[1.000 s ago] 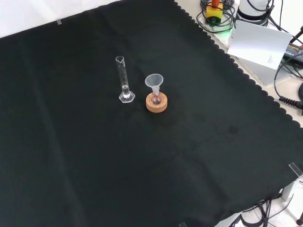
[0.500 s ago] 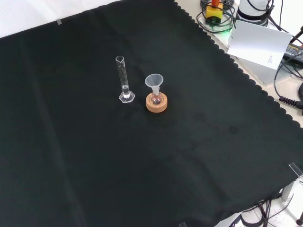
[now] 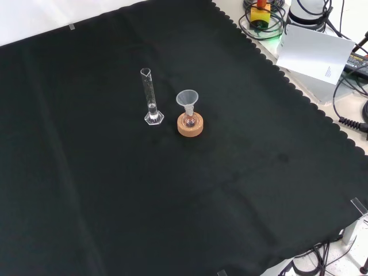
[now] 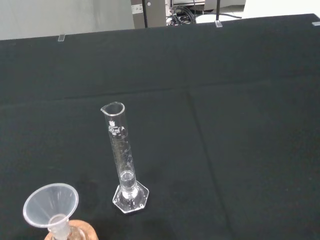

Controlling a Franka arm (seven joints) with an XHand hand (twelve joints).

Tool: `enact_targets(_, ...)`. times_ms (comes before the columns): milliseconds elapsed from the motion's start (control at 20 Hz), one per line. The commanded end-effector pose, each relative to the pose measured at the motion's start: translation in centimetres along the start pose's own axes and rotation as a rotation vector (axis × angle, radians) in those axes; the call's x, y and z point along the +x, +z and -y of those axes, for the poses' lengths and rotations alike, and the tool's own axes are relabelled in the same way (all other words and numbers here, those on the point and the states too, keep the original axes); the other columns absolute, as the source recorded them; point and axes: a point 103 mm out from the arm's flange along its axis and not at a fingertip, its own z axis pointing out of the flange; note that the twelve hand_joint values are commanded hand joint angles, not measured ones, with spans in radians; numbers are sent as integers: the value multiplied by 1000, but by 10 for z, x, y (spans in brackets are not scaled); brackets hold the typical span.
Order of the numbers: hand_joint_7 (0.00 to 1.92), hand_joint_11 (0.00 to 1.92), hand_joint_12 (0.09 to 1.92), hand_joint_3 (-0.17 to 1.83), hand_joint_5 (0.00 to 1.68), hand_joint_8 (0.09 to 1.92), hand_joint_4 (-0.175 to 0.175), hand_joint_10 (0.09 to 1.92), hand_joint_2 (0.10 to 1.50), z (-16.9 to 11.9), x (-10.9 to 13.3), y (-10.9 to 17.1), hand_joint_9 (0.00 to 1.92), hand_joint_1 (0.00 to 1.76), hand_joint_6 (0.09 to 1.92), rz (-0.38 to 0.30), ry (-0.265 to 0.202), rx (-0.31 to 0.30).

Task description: Pick up the graduated cylinder.

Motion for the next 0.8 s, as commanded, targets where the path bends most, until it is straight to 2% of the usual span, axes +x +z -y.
enact_targets(50, 50, 57, 1389, 2, 323, 505, -48, 87, 1335, -41, -19, 43, 496, 208, 87, -116, -54, -33)
enact_targets(300, 73, 90, 1380, -19, 343, 542, -50, 120, 1294, -77, -32, 80, 544, 327, 87, -165, -92, -21)
enact_targets(550, 65, 103, 1389, -44, 353, 587, -51, 576, 1280, -100, -39, 119, 366, 378, 87, -191, -105, 30)
enact_targets(800, 64, 107, 1390, -61, 352, 596, -51, 652, 1260, -111, -34, 157, 335, 409, 87, -224, -132, 65)
